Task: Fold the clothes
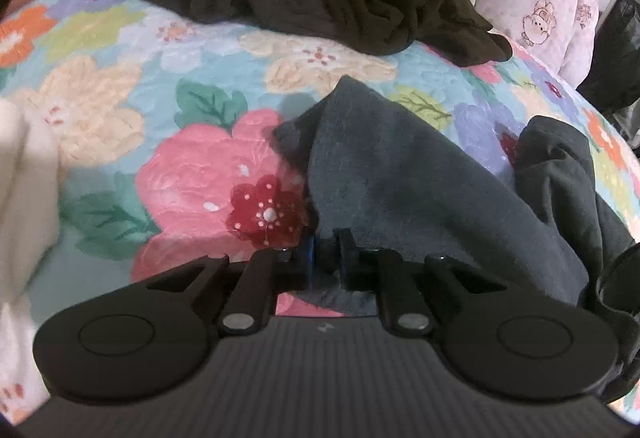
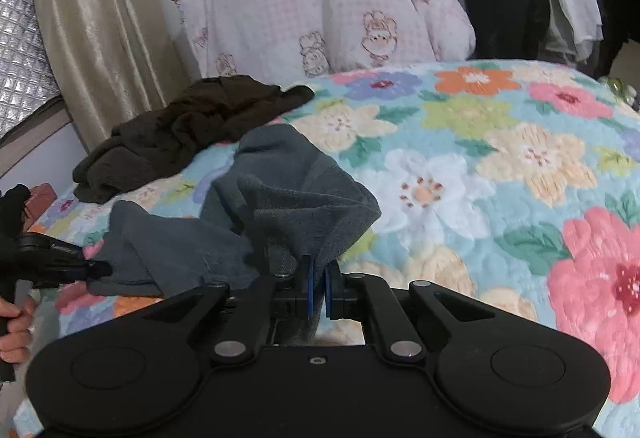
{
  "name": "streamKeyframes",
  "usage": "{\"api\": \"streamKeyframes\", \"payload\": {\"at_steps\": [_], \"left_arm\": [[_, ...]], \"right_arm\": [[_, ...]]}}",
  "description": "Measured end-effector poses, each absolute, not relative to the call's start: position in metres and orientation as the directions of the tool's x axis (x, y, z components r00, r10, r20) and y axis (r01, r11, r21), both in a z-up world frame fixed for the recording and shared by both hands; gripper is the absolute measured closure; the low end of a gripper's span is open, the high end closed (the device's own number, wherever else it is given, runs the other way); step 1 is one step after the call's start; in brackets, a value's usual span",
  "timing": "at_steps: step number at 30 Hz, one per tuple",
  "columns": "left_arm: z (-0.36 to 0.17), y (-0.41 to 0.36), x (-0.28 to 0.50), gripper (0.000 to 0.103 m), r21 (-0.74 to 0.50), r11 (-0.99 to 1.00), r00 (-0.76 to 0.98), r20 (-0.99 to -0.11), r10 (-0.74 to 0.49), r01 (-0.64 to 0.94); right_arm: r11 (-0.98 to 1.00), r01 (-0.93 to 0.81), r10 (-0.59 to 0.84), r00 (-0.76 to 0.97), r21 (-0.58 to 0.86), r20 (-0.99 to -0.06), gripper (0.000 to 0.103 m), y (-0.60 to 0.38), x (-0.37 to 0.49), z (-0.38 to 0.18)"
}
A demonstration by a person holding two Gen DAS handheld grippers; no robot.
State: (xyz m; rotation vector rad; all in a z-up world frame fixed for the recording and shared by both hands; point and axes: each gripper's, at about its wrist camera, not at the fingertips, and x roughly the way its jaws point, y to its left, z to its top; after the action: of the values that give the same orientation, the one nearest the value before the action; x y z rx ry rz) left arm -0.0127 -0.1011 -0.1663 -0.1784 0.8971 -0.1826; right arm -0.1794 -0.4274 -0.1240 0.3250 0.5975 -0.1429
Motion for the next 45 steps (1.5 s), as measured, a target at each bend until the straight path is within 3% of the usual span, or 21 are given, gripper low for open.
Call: {"api": "streamKeyframes", "payload": {"at_steps": [3, 10, 19, 27, 34, 37, 42, 44, 45], "left_arm": [[-0.149, -0.105, -0.025, 0.096, -0.178, 0.978, 0.663, -0.72, -0.204, 0.108], [-0.119, -0.074, -0.024, 0.097, -0.245, 0.968, 0.707, -0.674, -0.215, 0.06], [-0.021, -0.039, -0.084, 0.097, -0.247, 0.966, 0.855, -0.482, -0.19, 0.075], [-0.02, -0.023, -0.138, 0.097, -0.223, 0.972, 0.863, -0.473, -0.177, 0.077], [0.006, 0.021, -0.152, 0.097, -0.314, 0.947, 0.914, -0.399, -0.075, -0.06], [-0.007, 0.03, -0.156, 0.097, -0.311, 0.946, 0.9, -0.431, -0.057, -0.089], [-0.048, 0.029, -0.145, 0.096, -0.211, 0.959, 0.793, -0.608, 0.024, -0.19], [-0.056, 0.025, -0.147, 0.093, -0.199, 0.963, 0.767, -0.642, 0.012, -0.182], [-0.058, 0.021, -0.149, 0.087, -0.2, 0.966, 0.764, -0.645, -0.002, -0.166]], "right_arm": [[0.926, 0.246, -0.032, 0.809, 0.287, -0.588, 0.096, -0.433, -0.178, -0.132], [0.881, 0.277, 0.015, 0.795, 0.384, -0.606, 0.096, -0.432, -0.158, -0.137], [0.931, 0.175, -0.022, 0.903, 0.321, -0.43, 0.097, -0.426, -0.181, -0.042], [0.947, 0.195, -0.029, 0.842, 0.255, -0.538, 0.098, -0.42, -0.205, -0.056], [0.959, 0.234, -0.131, 0.866, 0.16, -0.483, 0.103, -0.425, -0.223, -0.023], [0.93, 0.356, -0.268, 0.828, 0.092, -0.493, 0.103, -0.438, -0.235, -0.022], [0.913, 0.346, -0.157, 0.789, 0.218, -0.594, 0.102, -0.463, -0.246, -0.059], [0.915, 0.317, -0.107, 0.787, 0.249, -0.608, 0.093, -0.461, -0.248, -0.073], [0.912, 0.303, -0.077, 0.789, 0.277, -0.61, 0.093, -0.461, -0.248, -0.079]]}}
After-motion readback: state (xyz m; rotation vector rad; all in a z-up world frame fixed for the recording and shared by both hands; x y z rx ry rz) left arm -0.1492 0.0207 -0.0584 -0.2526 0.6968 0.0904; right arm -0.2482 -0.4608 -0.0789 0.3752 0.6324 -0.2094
